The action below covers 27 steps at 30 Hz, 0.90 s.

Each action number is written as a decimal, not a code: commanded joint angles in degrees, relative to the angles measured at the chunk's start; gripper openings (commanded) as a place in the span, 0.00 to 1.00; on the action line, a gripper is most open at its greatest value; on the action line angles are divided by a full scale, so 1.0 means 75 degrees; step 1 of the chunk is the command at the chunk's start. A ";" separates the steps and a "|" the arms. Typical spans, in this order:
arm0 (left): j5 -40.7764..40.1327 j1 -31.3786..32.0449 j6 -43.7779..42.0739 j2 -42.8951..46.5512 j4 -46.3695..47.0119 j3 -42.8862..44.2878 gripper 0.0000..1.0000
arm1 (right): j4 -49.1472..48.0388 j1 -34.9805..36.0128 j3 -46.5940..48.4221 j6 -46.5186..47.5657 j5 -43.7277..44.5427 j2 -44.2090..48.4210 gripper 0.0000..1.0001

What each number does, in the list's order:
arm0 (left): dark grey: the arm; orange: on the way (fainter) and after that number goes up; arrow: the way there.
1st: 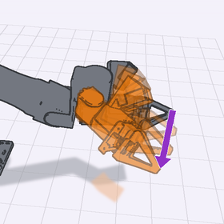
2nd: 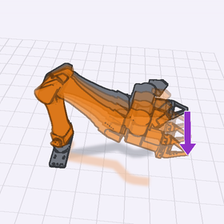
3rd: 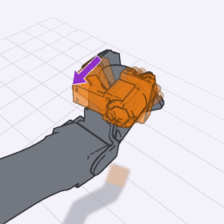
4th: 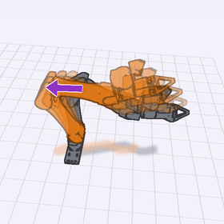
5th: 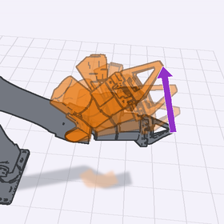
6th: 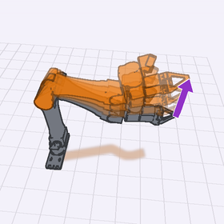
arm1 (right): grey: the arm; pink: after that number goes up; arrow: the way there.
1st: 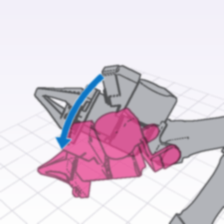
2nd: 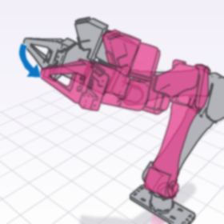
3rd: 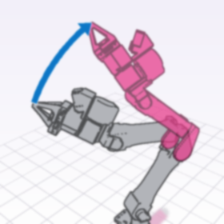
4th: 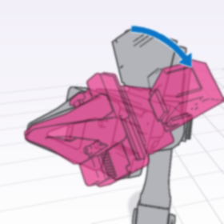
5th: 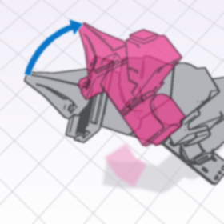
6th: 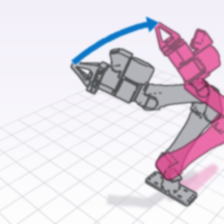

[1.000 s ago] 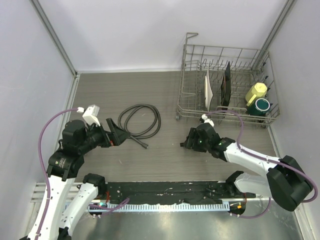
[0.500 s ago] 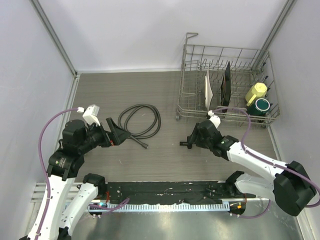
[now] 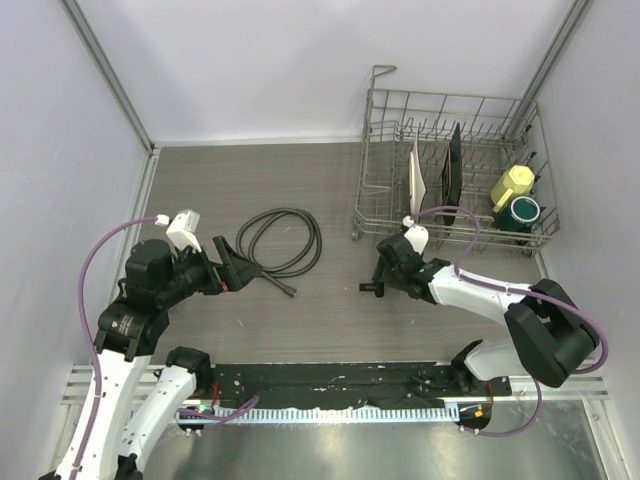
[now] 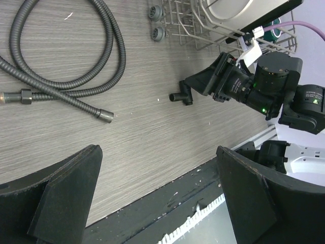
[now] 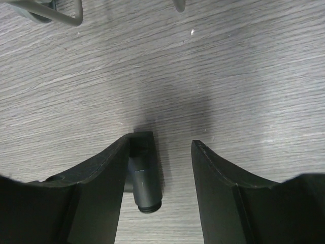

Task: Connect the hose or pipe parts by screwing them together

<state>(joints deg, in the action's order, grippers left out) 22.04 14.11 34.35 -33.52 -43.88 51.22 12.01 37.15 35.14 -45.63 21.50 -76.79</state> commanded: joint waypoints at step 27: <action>0.0412 -0.0030 0.0365 -0.0054 0.0436 -0.0442 0.97 | -0.0067 0.0379 0.0588 0.0974 0.0029 -0.0824 0.36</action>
<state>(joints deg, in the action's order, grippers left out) 22.63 14.11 35.79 -33.32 -43.38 48.84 11.05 39.77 38.02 -39.31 21.56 -83.31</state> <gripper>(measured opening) 0.981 0.498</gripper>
